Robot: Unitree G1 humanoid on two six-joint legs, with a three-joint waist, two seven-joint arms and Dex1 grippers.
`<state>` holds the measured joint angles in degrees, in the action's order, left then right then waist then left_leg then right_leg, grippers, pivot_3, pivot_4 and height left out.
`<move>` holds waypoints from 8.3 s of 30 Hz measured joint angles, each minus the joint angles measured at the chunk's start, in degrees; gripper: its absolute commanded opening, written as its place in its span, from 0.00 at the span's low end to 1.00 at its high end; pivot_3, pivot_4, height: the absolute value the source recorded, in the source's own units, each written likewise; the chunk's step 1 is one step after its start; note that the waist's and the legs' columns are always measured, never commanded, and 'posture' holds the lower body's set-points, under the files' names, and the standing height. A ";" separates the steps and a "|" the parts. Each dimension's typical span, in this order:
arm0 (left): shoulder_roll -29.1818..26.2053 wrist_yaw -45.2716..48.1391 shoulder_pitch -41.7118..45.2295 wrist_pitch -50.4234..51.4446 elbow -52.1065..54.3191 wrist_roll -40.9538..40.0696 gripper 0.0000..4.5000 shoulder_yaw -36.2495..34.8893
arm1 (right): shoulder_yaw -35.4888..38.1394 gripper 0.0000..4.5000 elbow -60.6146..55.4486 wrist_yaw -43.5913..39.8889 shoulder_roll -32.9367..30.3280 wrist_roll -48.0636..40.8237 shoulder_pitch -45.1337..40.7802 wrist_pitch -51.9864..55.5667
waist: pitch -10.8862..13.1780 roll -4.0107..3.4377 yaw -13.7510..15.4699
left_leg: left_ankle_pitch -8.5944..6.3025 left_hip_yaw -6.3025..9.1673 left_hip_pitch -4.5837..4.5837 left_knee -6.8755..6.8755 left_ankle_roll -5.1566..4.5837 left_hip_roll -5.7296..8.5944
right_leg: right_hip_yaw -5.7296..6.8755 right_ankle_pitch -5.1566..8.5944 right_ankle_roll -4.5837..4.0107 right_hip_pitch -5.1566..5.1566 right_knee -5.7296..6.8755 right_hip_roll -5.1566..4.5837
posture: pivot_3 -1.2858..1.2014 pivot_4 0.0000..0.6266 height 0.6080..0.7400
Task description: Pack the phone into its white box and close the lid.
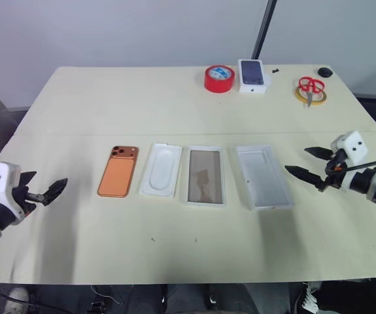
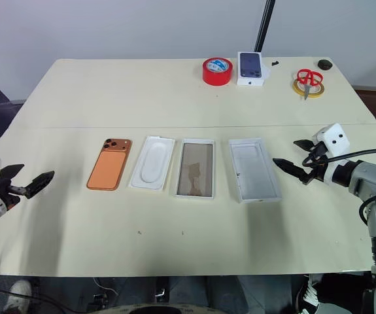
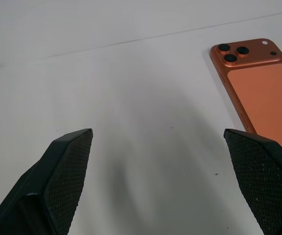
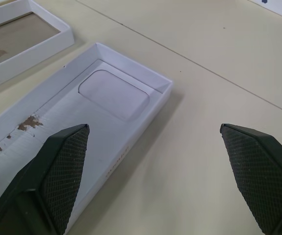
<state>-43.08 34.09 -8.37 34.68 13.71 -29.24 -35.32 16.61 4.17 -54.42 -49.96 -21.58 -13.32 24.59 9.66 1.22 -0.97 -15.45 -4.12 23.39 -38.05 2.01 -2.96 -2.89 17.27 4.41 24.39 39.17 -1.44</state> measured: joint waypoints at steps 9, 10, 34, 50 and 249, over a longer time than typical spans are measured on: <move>1.02 -1.05 -1.15 0.14 1.22 -0.16 1.00 -0.08 | -0.60 0.99 -0.03 -0.70 -0.01 -0.03 -0.94 0.43 | 0.00 0.00 -0.02 | 0.00 0.01 0.00 0.00 0.00 0.00 | 0.00 0.00 0.00 0.00 0.00 0.00 | 0.52 0.24 0.89; 1.06 -1.24 -1.16 0.32 1.49 -0.20 1.00 -0.08 | -0.66 0.99 -0.03 -0.86 -0.01 -0.04 -0.94 0.51 | 0.00 0.00 -0.02 | 0.00 0.01 0.00 0.00 0.00 0.00 | 0.00 0.00 0.00 0.00 0.00 0.00 | 0.52 0.24 0.89; 17.14 -25.12 23.68 35.05 17.12 -15.31 1.00 18.79 | -9.35 0.99 -19.19 -0.62 3.87 -4.23 -3.89 7.09 | -0.01 0.01 0.29 | 0.00 0.64 0.06 -0.14 0.00 0.11 | 0.09 0.00 0.03 -0.16 0.05 0.04 | 0.52 0.24 0.89; 30.61 -35.41 39.85 50.20 -0.06 -11.32 1.00 17.44 | -15.68 0.99 -33.34 3.07 4.03 -6.52 1.53 14.09 | -0.02 0.03 0.25 | 0.02 0.91 0.07 -0.19 0.03 0.23 | 0.23 0.05 0.10 -0.29 0.05 0.06 | 0.52 0.24 0.89; 21.65 -20.70 30.62 54.01 4.23 -12.55 0.98 6.03 | -52.64 0.00 12.38 15.38 48.83 36.54 -35.23 12.18 | -0.11 0.25 -1.06 | 0.17 1.24 0.15 0.05 0.31 0.14 | 0.56 0.06 0.08 -0.23 0.03 -0.34 | 0.52 0.24 0.89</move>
<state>-21.43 13.39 22.25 88.69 17.94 -41.79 -29.29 -36.04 16.55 -39.03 -1.13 14.96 -48.56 36.77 9.55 1.47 -2.03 -15.28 -2.88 23.55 -38.00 2.33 -2.82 -2.33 17.33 4.50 24.17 39.20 -1.77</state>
